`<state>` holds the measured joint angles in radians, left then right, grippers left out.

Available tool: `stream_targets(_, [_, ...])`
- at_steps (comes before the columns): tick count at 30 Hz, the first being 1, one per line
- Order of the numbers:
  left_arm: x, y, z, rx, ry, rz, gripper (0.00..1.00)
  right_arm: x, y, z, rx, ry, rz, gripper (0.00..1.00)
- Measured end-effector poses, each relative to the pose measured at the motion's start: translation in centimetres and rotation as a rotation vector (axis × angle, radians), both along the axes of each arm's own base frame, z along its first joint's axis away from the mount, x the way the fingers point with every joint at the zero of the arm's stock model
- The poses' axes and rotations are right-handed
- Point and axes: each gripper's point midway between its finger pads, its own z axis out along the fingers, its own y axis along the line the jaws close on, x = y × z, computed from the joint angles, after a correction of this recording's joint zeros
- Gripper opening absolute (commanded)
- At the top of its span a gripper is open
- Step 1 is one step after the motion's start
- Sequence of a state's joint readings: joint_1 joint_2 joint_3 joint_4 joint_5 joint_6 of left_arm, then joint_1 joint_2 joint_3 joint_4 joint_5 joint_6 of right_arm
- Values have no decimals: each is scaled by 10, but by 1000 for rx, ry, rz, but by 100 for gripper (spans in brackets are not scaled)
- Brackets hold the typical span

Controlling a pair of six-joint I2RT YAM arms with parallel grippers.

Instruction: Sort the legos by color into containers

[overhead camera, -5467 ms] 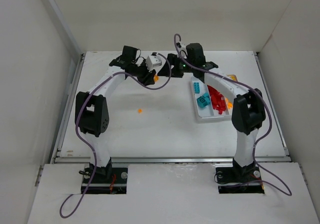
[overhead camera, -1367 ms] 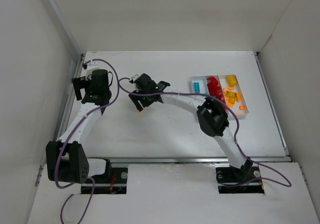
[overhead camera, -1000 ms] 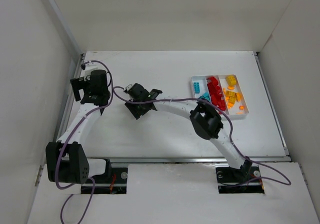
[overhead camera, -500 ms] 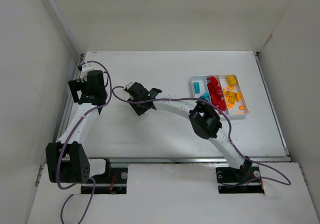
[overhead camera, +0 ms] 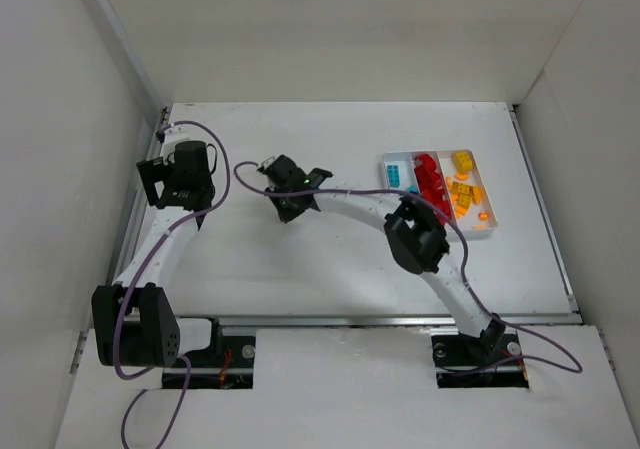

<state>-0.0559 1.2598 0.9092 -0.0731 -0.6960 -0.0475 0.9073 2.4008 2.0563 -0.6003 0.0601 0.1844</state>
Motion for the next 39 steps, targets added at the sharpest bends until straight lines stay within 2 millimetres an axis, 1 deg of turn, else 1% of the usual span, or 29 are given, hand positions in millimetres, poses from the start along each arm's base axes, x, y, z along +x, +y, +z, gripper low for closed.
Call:
stream_targets(1, [0, 0, 0, 0, 0, -1, 100, 6, -7, 3, 6, 5, -24, 0])
stream_targets(2, [0, -1, 0, -2, 1, -5, 100, 15, -24, 9, 24, 20, -70, 0])
stream_targets(3, [1, -1, -1, -4, 1, -8, 100, 28, -49, 17, 32, 32, -133, 0])
stream_targets(4, [1, -2, -1, -7, 2, -12, 100, 43, -80, 29, 51, 37, -207, 0])
stream_targets(6, [2, -4, -2, -13, 3, -22, 100, 80, -160, 60, 86, 13, -391, 0])
stream_targets(8, [3, -5, -3, -18, 6, -31, 100, 117, -259, 96, 132, -56, -612, 0])
stream_targets(9, [3, -6, -3, -20, 8, -35, 100, 129, -313, 112, 141, -99, -730, 0])
stream_targets(10, [3, -6, -4, -22, 9, -37, 100, 134, -365, 125, 141, -138, -845, 0])
stream_targets(11, [3, -6, -4, -23, 10, -39, 100, 133, -409, 133, 136, -171, -941, 0])
stream_targets(12, [4, -7, -5, -24, 13, -41, 100, 127, -444, 137, 122, -189, -1020, 0])
stream_targets(13, [4, -7, -6, -26, 17, -43, 100, 118, -467, 136, 109, -191, -1074, 0])
stream_targets(14, [6, -7, -8, -27, 22, -45, 100, 108, -483, 131, 94, -181, -1114, 0])
stream_targets(15, [7, -8, -9, -28, 26, -48, 100, 100, -493, 123, 77, -165, -1138, 0])
stream_targets(16, [9, -9, -11, -30, 33, -51, 100, 94, -498, 114, 61, -141, -1150, 0])
stream_targets(18, [12, -10, -14, -35, 50, -57, 100, 85, -499, 93, 31, -88, -1153, 0])
stream_targets(20, [14, -11, -16, -38, 59, -62, 100, 80, -497, 80, 12, -46, -1148, 0])
stream_targets(21, [16, -12, -18, -39, 65, -65, 100, 80, -496, 75, 6, -35, -1145, 2])
stream_targets(23, [19, -13, -19, -43, 72, -71, 100, 80, -495, 70, -1, -24, -1140, 20])
stream_targets(24, [20, -13, -21, -45, 76, -73, 100, 80, -494, 69, -2, -21, -1140, 39])
stream_targets(25, [21, -14, -22, -46, 79, -75, 100, 80, -494, 68, -4, -18, -1137, 50])
stream_targets(27, [21, -14, -25, -48, 90, -77, 100, 80, -495, 67, -9, -15, -1134, 69])
stream_targets(28, [22, -14, -26, -48, 95, -78, 100, 79, -494, 67, -13, -12, -1129, 82])
stream_targets(31, [22, -14, -26, -48, 101, -78, 100, 79, -495, 67, -23, -6, -1122, 97])
stream_targets(32, [22, -14, -25, -48, 102, -78, 100, 79, -495, 68, -26, -6, -1121, 100])
stream_targets(35, [24, -14, -24, -48, 99, -79, 100, 82, -497, 76, -29, -22, -1114, 100])
stream_targets(37, [24, -14, -23, -48, 99, -79, 100, 85, -499, 86, -23, -45, -1117, 100])
stream_targets(39, [24, -14, -23, -48, 100, -79, 100, 85, -506, 102, -12, -81, -1129, 100])
